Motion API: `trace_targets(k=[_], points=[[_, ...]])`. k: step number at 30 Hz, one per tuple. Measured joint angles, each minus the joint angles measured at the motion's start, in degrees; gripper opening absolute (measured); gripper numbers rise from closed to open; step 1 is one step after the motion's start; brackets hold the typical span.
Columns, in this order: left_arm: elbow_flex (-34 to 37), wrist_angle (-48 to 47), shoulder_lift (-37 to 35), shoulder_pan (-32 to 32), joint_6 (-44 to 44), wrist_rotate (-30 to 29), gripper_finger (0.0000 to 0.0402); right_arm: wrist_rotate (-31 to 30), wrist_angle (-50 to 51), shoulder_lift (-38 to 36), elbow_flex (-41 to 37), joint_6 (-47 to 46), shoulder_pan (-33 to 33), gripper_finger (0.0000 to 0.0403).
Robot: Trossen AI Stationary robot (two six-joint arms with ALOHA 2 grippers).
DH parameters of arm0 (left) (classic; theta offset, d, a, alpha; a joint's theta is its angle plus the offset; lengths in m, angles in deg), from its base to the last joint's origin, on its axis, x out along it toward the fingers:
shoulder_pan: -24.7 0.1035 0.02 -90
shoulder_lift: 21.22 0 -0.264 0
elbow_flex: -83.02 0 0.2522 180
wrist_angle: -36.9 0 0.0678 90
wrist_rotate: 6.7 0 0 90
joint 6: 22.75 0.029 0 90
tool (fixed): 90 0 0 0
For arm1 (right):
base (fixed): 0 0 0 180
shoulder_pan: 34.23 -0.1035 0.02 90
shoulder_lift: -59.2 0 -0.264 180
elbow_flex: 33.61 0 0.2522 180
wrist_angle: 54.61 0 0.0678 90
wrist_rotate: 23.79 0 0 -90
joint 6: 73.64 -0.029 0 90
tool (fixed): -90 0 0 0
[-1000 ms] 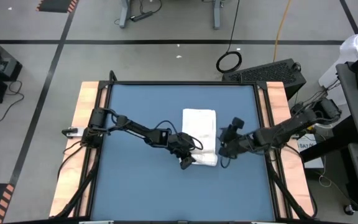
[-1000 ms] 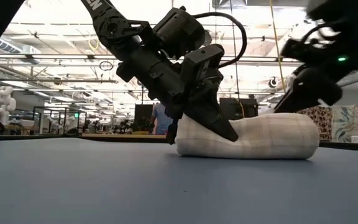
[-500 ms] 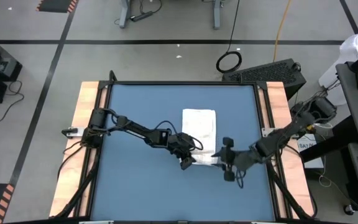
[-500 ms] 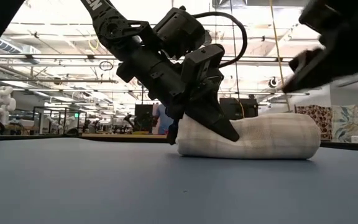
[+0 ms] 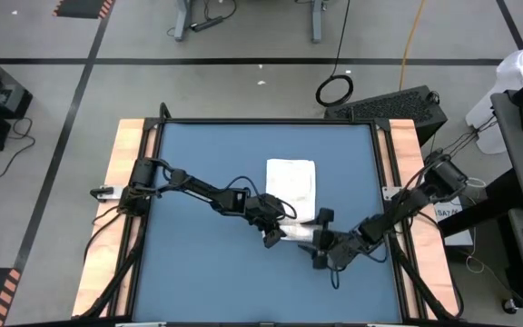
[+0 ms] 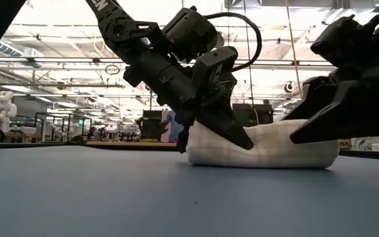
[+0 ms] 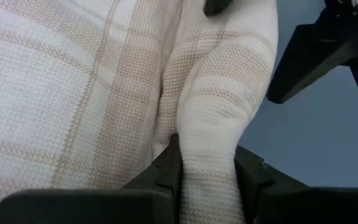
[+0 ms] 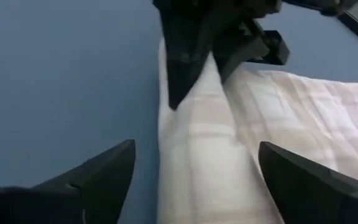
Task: Roll towel
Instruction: Roll the white towel
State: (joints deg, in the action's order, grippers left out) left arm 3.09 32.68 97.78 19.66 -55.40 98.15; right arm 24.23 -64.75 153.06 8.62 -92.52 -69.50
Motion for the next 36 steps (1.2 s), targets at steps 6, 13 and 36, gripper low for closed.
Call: trace_targets(k=[6, 13, 36], points=[[0.0, 0.0, 0.0, 0.0, 0.0, -0.1, 0.0084, -0.3, 0.6, 0.1, 0.5, -0.7, -1.4, 0.0297], [0.0, 0.2, 0.0, 0.0, 0.1, -0.1, 0.0084, 0.7, 6.4, 0.0, 0.6, -12.7, 0.8, 0.023], [0.1, -11.2, -13.7, -3.2, 20.4, -4.0, 0.0241, 22.5, 5.0, -0.1, 0.6, -19.9, 12.2, 0.0089]])
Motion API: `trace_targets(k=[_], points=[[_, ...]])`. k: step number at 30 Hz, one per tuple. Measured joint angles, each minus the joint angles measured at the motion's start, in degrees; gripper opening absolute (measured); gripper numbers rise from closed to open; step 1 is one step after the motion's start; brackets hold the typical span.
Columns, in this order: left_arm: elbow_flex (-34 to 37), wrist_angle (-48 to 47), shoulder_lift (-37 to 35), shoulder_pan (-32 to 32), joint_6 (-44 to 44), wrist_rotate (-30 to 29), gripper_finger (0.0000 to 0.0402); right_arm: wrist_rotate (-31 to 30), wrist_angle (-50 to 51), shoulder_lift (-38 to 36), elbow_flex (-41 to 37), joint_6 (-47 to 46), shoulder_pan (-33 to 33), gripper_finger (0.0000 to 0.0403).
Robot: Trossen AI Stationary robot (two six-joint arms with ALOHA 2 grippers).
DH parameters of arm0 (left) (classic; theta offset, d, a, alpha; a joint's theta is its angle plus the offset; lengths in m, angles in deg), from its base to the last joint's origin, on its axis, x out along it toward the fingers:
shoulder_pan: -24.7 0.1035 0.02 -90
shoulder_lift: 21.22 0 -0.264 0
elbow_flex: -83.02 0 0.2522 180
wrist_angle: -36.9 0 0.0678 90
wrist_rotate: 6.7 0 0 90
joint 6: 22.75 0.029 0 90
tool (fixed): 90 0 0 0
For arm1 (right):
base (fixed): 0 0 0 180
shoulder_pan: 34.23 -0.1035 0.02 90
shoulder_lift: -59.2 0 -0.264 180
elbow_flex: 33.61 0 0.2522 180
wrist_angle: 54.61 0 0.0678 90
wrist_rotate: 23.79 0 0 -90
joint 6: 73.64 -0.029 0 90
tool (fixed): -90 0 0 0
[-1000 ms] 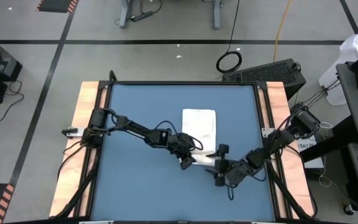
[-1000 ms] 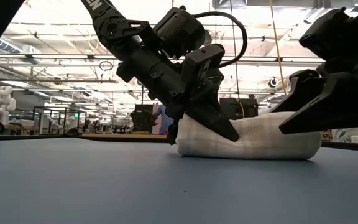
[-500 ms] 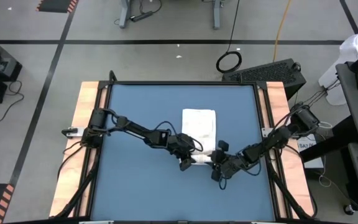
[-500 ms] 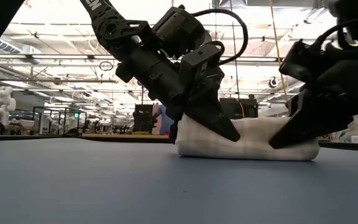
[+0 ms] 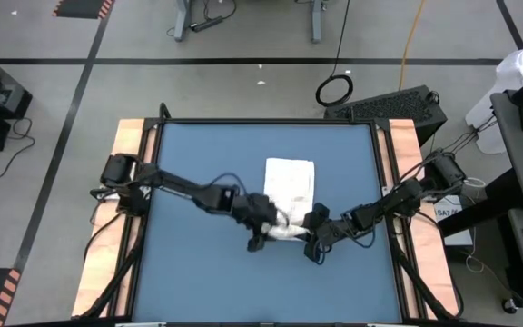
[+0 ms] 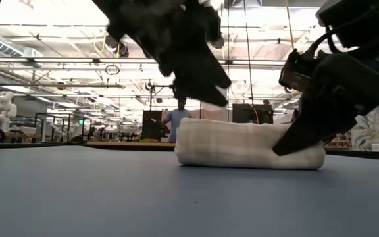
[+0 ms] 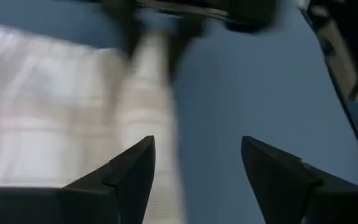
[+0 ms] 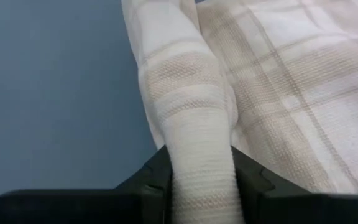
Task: Roll towel
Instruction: Roll the white towel
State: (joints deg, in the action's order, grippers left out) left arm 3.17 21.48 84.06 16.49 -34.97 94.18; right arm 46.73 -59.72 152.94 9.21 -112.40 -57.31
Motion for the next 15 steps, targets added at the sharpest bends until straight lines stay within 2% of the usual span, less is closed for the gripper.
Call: trace_targets(k=[2, 7, 10, 13, 15], points=[[0.0, 0.3, -0.1, -3.0, 3.6, -4.6, 0.0242, 1.9, 0.0, 0.0, 0.0, -0.1, 1.2, 0.0089], [0.0, -0.4, 3.0, -10.2, 11.4, -25.4, 0.0242, 7.3, 0.0, 0.0, 0.0, -1.3, 4.0, 0.0089], [0.0, 0.6, 4.8, -13.7, 14.4, -35.4, 0.0242, 11.3, 0.0, 0.0, 0.0, -2.5, 5.9, 0.0089], [0.0, 0.7, 6.0, -15.2, 16.6, -42.5, 0.0242, 14.6, 0.0, 0.0, 0.0, -2.6, 7.5, 0.0089], [0.0, 0.4, 6.3, -15.5, 17.3, -44.1, 0.0242, 15.6, -0.1, 0.0, 0.0, -2.6, 8.2, 0.0089]])
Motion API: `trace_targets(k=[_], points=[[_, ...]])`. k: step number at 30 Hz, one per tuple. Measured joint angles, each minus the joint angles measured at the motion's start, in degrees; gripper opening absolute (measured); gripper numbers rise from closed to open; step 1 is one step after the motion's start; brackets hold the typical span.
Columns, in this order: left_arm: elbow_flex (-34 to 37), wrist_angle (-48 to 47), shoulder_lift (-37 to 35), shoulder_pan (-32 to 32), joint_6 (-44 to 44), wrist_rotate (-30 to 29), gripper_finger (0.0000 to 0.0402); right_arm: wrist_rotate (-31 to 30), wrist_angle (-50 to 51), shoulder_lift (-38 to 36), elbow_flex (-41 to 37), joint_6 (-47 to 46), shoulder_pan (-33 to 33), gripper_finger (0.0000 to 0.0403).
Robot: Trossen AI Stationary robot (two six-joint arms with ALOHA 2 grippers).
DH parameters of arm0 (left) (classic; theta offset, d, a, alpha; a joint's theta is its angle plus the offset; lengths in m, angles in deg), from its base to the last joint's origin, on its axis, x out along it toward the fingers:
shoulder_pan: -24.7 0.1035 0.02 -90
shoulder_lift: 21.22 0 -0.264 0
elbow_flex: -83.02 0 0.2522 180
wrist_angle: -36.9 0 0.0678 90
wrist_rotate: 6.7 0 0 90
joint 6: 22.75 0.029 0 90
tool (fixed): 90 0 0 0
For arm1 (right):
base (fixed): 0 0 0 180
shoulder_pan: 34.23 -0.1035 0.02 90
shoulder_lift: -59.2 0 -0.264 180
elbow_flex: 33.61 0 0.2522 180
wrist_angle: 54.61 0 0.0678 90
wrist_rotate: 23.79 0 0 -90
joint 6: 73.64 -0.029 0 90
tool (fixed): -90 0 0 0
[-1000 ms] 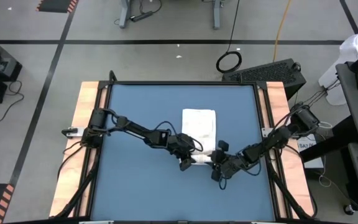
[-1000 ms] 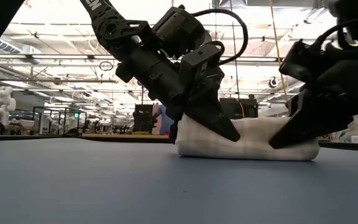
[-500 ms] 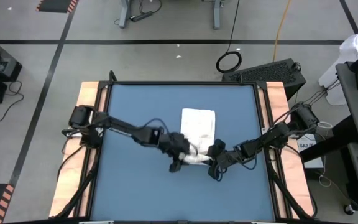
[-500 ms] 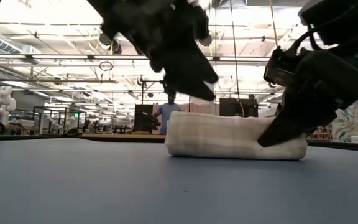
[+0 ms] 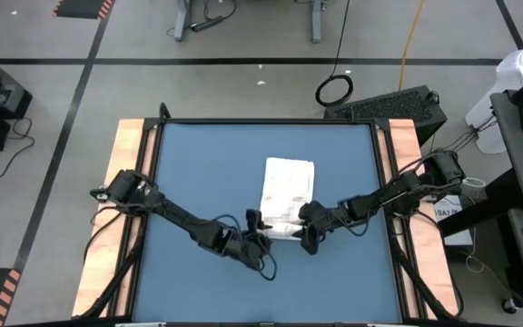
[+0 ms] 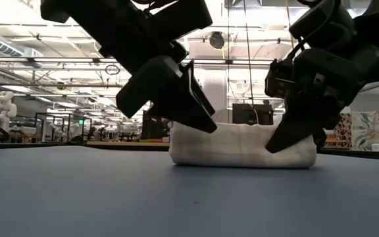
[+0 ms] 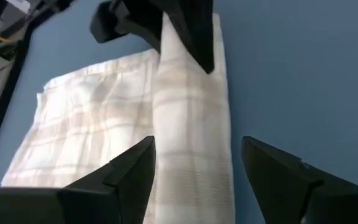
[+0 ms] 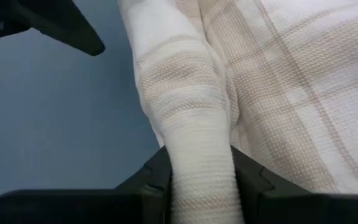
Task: Roll towel
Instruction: Roll the white towel
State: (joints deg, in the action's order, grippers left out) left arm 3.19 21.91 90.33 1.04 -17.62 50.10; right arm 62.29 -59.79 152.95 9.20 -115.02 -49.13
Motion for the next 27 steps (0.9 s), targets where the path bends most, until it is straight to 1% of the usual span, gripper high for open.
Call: trace_targets(k=[3, 7, 8, 11, 16, 19, 23, 27], points=[[-0.1, 0.4, -0.1, 0.3, 0.0, 0.2, 0.0242, 1.4, 0.0, 0.0, 0.0, 0.0, 0.8, 0.0089], [0.0, -0.6, -0.1, 1.7, -0.3, 6.8, 0.0244, 2.0, 0.0, 0.0, 0.0, -0.2, 1.4, 0.0089], [0.0, -0.5, -0.1, 1.8, -0.7, 7.4, 0.0246, 2.1, 0.0, 0.1, 0.0, -0.2, 1.4, 0.0089], [0.0, -1.1, -0.1, 2.0, -1.4, 7.6, 0.0265, 2.0, 0.0, 0.1, 0.0, -0.2, 1.4, 0.0089], [-0.1, -1.8, 0.9, 2.7, -1.3, 7.6, 0.0311, 2.4, 0.0, 0.1, -0.1, -1.0, 1.5, 0.0089], [-0.2, -0.9, 2.4, 3.1, -1.3, 7.4, 0.0325, 2.4, 0.0, 0.1, -0.1, -1.1, 1.4, 0.0089], [-0.2, -0.2, 4.0, 3.8, -1.3, 7.8, 0.0318, 2.5, -0.1, 0.1, -0.1, -1.5, 1.4, 0.0089], [-0.3, -0.2, 5.1, 4.8, -1.7, 8.3, 0.0285, 2.6, -0.6, 0.2, -0.1, -1.5, 1.4, 0.0089]])
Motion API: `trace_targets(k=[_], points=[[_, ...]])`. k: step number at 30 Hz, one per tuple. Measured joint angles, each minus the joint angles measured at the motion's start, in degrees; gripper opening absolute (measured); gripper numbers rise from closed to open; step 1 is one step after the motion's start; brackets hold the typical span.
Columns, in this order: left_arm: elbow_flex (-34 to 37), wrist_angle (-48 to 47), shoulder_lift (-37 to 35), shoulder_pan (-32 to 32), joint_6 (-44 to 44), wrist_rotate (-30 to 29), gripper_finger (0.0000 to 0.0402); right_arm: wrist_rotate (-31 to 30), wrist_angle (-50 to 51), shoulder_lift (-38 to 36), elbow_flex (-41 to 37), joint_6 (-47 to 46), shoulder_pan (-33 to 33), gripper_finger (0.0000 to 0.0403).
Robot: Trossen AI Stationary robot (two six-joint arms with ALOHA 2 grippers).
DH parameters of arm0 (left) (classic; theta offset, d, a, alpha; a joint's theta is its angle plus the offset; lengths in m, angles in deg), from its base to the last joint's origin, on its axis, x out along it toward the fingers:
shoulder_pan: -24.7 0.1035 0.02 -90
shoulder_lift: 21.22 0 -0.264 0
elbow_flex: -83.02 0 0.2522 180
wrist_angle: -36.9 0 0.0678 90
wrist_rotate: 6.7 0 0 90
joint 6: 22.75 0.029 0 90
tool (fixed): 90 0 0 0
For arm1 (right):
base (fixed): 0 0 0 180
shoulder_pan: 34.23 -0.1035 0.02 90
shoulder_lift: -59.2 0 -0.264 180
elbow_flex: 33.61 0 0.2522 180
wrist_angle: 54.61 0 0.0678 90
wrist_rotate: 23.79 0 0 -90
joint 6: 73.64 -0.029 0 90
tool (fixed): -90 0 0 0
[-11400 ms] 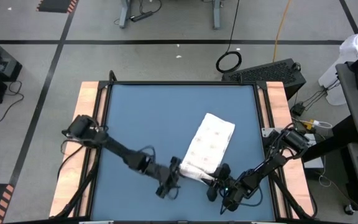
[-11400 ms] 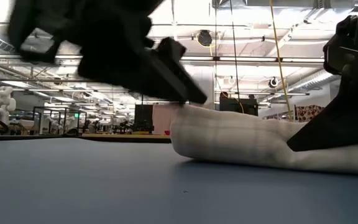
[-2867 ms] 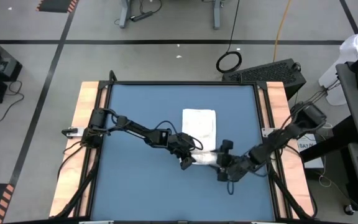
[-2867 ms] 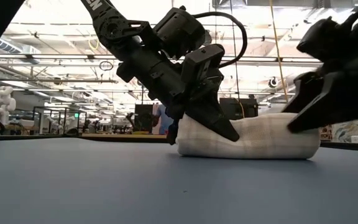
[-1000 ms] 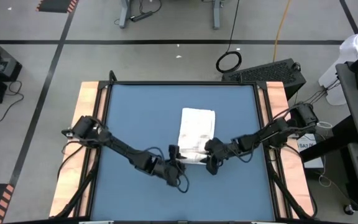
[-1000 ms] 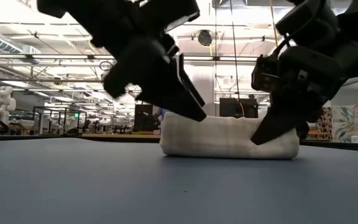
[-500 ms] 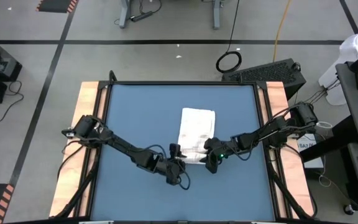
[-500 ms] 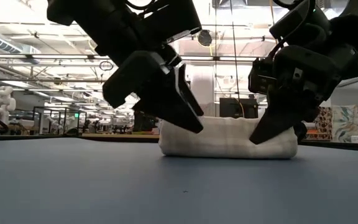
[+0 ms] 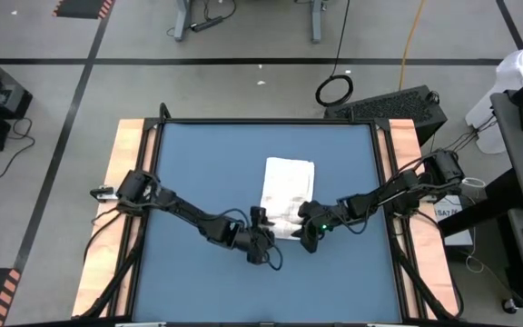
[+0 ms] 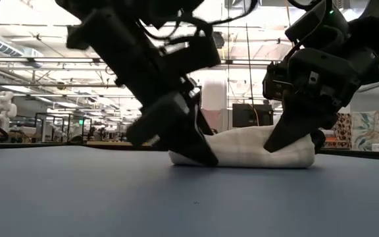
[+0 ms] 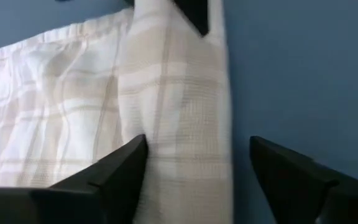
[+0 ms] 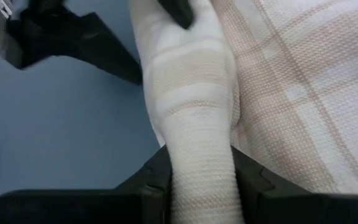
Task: Roll towel
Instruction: Roll the white towel
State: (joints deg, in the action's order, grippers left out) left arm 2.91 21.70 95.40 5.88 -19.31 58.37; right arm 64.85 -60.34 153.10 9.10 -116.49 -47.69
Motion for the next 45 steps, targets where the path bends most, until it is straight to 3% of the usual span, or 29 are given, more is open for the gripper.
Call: trace_targets(k=[6, 15, 19, 23, 30, 35, 45], points=[[-0.1, -1.8, -0.1, 3.1, -2.1, 5.8, 0.021, -0.2, -1.9, -1.1, -0.1, 1.3, -0.5, 0.0109], [0.0, -3.3, -0.6, 8.0, -6.2, 19.9, 0.0103, -1.8, 6.0, -11.3, -0.2, 12.4, -1.5, 0.0222], [0.0, -3.4, -0.8, 10.2, -7.7, 26.0, 0.0097, -10.4, 12.3, -16.5, -0.2, 20.2, -5.9, 0.0263], [0.0, -3.5, -1.0, 12.5, -10.2, 31.5, 0.0099, -20.9, 9.6, -17.5, -0.2, 27.6, -12.5, 0.0284], [0.0, -4.1, -0.9, 16.8, -15.0, 40.9, 0.01, -36.4, 2.4, -9.6, 0.0, 33.2, -18.9, 0.0292], [0.1, -4.1, -0.9, 17.8, -15.2, 43.1, 0.01, -39.5, 0.4, -3.0, 0.0, 28.5, -17.2, 0.0289], [0.1, -4.0, -0.9, 17.7, -15.0, 42.8, 0.01, -36.1, 0.1, 3.4, 0.2, 15.5, -12.7, 0.0288]])
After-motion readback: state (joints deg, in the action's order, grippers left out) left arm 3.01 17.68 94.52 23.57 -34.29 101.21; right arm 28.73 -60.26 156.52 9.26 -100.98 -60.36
